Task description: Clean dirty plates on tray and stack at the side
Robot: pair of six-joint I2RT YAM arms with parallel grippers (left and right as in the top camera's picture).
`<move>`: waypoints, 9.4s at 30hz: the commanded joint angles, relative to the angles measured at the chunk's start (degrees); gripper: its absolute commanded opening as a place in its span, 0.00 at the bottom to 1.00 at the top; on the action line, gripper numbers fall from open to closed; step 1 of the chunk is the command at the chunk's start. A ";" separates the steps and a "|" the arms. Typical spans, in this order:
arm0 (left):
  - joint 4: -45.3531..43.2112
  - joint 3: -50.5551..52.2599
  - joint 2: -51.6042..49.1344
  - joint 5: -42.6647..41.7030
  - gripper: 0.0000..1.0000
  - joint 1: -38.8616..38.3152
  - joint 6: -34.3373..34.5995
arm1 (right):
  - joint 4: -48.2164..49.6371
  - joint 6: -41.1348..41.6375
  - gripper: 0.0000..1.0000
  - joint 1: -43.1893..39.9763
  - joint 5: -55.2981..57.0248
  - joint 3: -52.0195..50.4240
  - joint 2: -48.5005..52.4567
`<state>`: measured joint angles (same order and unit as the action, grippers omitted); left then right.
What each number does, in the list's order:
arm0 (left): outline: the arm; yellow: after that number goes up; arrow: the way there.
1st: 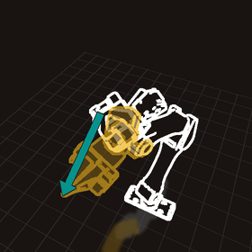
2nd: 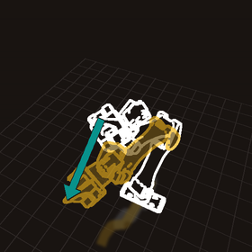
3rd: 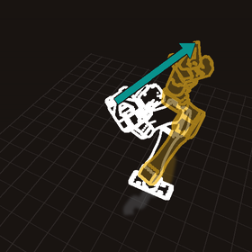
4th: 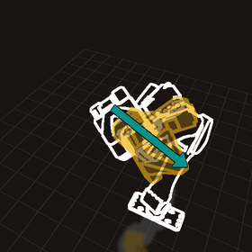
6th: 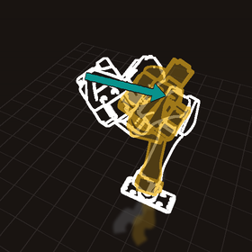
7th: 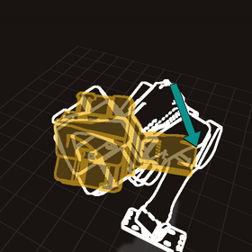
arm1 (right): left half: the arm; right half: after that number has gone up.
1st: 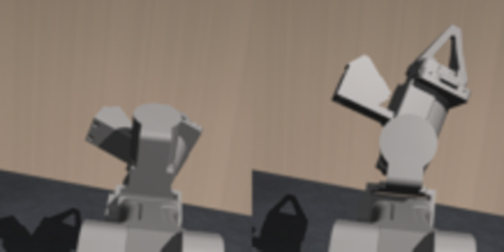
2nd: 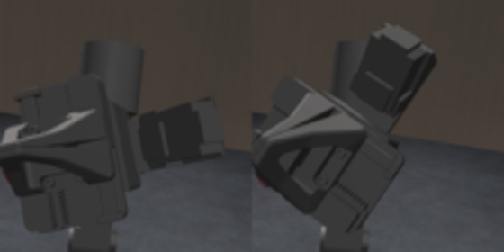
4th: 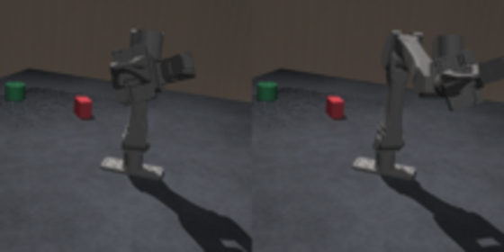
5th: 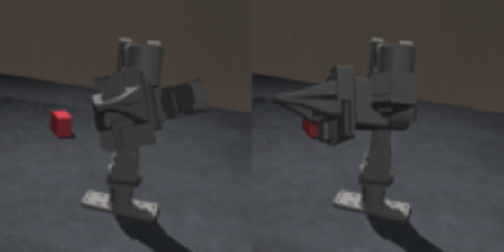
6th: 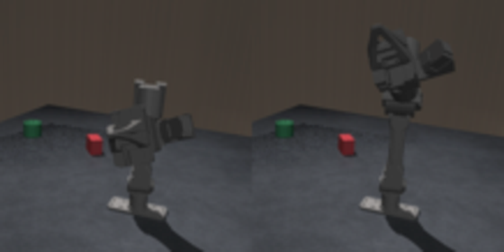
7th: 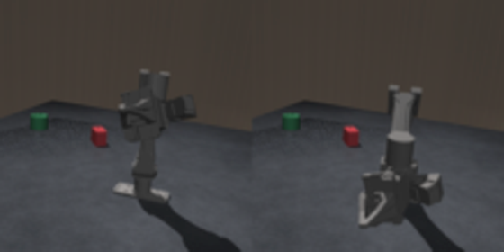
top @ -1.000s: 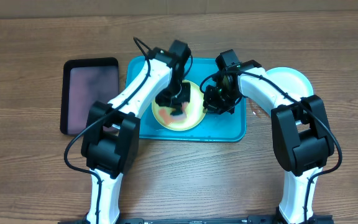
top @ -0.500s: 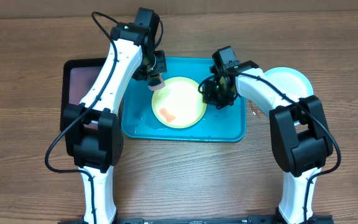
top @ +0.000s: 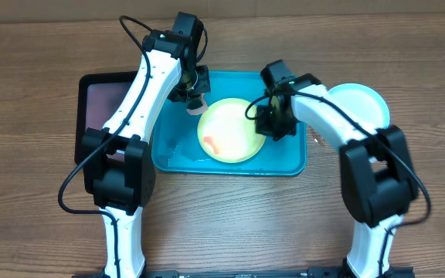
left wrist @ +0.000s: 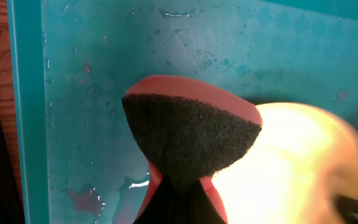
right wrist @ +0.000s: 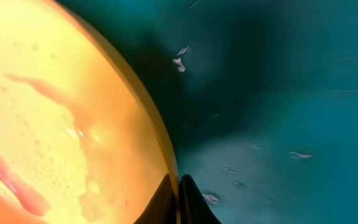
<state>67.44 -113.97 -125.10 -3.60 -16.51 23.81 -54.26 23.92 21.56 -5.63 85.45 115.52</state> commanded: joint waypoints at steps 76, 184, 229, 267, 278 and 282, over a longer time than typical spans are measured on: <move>-1.49 0.59 -0.24 2.56 0.04 -0.46 0.63 | -6.75 -0.09 0.04 -37.83 2.27 0.37 -9.46; 26.82 -29.64 0.39 23.26 1.00 -9.35 5.95 | -42.77 -10.47 1.00 -14.16 -1.55 58.99 -23.63; 26.82 -29.64 0.39 23.26 1.00 -9.35 5.95 | 19.02 -22.71 1.00 -14.29 3.63 -10.29 -59.95; 26.82 -29.64 0.39 23.26 1.00 -9.38 5.95 | 49.77 -22.62 1.00 -14.53 4.04 -85.00 -115.40; 26.82 -29.64 0.39 23.26 1.00 -9.35 5.95 | 49.46 -22.45 1.00 -14.53 4.07 -85.00 -115.38; 26.82 -29.64 0.39 23.26 1.00 -9.35 5.95 | 49.46 -22.45 1.00 -14.53 4.07 -85.00 -115.38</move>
<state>94.32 -143.61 -125.08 19.11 -25.85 30.87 -5.13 1.89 7.16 -1.50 1.04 0.84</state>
